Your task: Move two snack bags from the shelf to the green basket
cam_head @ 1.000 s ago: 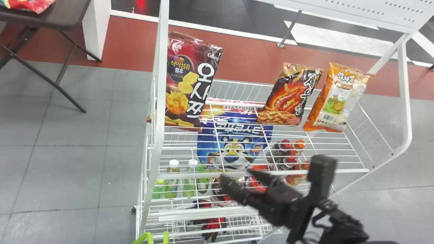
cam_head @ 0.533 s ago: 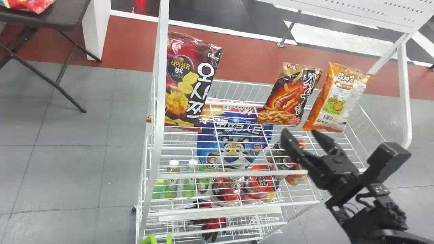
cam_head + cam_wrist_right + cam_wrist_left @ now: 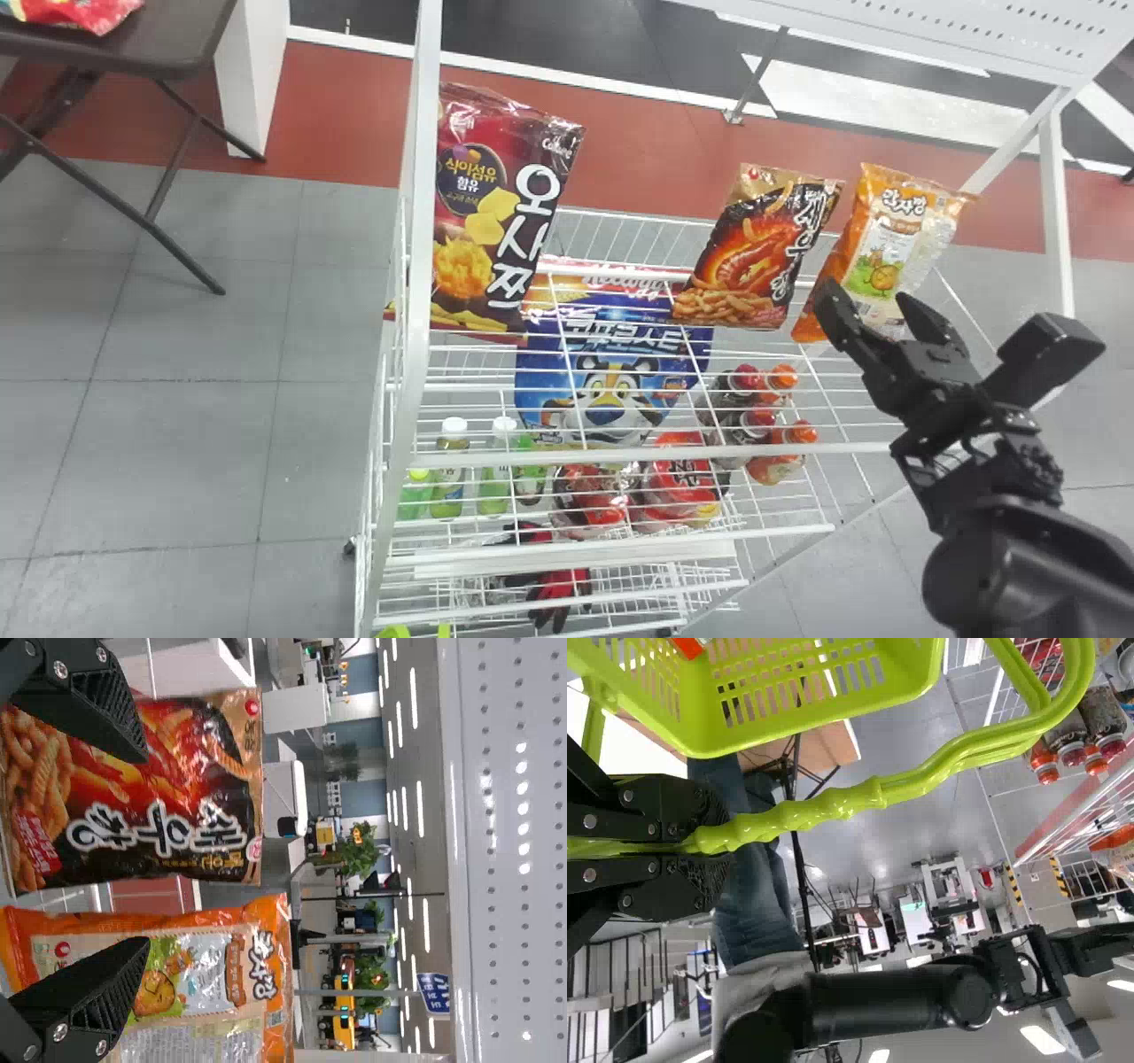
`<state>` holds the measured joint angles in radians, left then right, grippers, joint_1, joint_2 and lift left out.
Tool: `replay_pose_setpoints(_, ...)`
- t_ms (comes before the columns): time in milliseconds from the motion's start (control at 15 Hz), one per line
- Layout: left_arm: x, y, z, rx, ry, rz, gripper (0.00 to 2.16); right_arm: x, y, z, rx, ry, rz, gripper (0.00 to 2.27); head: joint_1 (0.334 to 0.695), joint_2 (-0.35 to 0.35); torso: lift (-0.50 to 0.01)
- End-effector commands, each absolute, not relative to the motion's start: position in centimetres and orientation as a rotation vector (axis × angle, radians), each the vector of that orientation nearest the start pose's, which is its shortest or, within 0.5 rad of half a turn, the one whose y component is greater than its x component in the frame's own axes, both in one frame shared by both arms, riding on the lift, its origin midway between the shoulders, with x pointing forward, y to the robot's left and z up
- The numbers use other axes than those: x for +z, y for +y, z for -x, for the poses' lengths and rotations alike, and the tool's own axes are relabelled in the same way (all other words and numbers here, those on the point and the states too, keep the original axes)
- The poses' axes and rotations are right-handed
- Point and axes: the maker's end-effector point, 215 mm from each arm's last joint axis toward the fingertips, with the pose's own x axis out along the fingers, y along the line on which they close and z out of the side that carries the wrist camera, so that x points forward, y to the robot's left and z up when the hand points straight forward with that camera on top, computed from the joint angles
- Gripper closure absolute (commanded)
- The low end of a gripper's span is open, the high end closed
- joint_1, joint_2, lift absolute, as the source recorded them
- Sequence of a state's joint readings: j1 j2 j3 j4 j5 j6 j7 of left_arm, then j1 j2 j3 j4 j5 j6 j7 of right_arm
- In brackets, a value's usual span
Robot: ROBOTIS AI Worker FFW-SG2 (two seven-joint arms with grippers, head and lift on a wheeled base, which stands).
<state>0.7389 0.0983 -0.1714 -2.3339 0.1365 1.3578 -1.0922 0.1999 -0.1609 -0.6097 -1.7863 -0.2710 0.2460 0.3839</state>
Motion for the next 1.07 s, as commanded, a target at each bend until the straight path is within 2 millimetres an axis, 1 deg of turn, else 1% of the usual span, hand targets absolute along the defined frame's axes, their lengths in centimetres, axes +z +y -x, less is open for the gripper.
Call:
replay_pose_setpoints(0, -42.9, -2.4, -7.8, -1.194, 1.221, 0.769, 2.05, -33.9, -53.9, -49.1, -0.186, 0.121, -0.04, 0.09, 0.695, -0.35, -0.016)
replay_pose_setpoints(67, -42.9, -2.4, -7.9, -1.195, 1.219, 0.765, 2.05, -34.3, -54.7, -50.1, -0.194, 0.137, -0.039, 0.09, 0.695, -0.35, -0.016)
replay_pose_setpoints(200, -43.0, -2.2, -7.9, -1.192, 1.221, 0.765, 2.05, -35.1, -56.6, -51.3, -0.219, 0.178, -0.052, 0.09, 0.695, -0.35, -0.016)
replay_pose_setpoints(467, -43.0, -1.9, -8.2, -1.182, 1.223, 0.766, 2.05, -34.8, -59.8, -53.4, -0.26, 0.197, -0.068, 0.09, 0.695, -0.35, -0.016)
replay_pose_setpoints(533, -43.0, -1.7, -8.4, -1.18, 1.223, 0.764, 2.05, -34.8, -60.6, -53.6, -0.276, 0.198, -0.077, 0.09, 0.695, -0.35, -0.016)
replay_pose_setpoints(667, -43.1, -1.5, -8.4, -1.175, 1.228, 0.768, 2.05, -35.4, -62.6, -53.9, -0.314, 0.215, -0.088, 0.09, 0.695, -0.35, -0.016)
replay_pose_setpoints(867, -43.1, -1.2, -8.8, -1.172, 1.227, 0.763, 2.05, -35.6, -65.3, -53.7, -0.362, 0.223, -0.109, 0.09, 0.695, -0.35, -0.016)
replay_pose_setpoints(933, -43.1, -1.2, -9.0, -1.174, 1.227, 0.761, 2.05, -35.3, -65.5, -53.9, -0.362, 0.222, -0.105, 0.09, 0.695, -0.35, -0.016)
replay_pose_setpoints(1000, -43.2, -1.2, -9.0, -1.171, 1.234, 0.762, 2.05, -35.4, -65.3, -54.1, -0.358, 0.226, -0.1, 0.09, 0.695, -0.35, -0.016)
